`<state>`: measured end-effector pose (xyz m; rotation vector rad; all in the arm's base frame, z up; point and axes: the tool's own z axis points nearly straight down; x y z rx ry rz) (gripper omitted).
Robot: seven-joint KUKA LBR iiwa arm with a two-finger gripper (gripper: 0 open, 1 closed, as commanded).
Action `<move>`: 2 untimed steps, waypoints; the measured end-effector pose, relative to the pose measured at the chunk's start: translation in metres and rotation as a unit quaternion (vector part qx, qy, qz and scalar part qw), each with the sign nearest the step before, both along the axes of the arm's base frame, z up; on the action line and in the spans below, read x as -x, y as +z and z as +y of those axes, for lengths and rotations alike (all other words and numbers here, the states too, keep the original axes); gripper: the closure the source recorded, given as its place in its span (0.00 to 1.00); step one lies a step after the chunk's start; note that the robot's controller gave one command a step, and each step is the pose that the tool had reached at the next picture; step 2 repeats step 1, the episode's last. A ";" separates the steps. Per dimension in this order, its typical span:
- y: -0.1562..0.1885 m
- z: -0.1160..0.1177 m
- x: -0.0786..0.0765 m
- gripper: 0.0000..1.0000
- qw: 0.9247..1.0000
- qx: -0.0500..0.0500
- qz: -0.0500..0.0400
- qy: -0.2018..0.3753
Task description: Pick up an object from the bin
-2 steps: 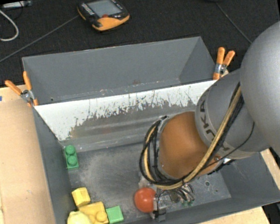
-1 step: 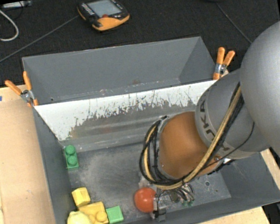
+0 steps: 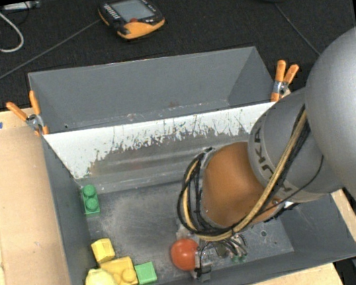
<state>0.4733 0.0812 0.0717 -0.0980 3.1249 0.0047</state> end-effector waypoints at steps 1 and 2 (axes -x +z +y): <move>0.000 0.000 0.000 1.00 1.000 0.000 0.000 0.000; 0.000 0.000 0.000 1.00 1.000 0.000 0.000 0.000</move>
Offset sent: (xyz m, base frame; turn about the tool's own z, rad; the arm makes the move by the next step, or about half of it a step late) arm 0.0000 0.0000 0.0000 0.0000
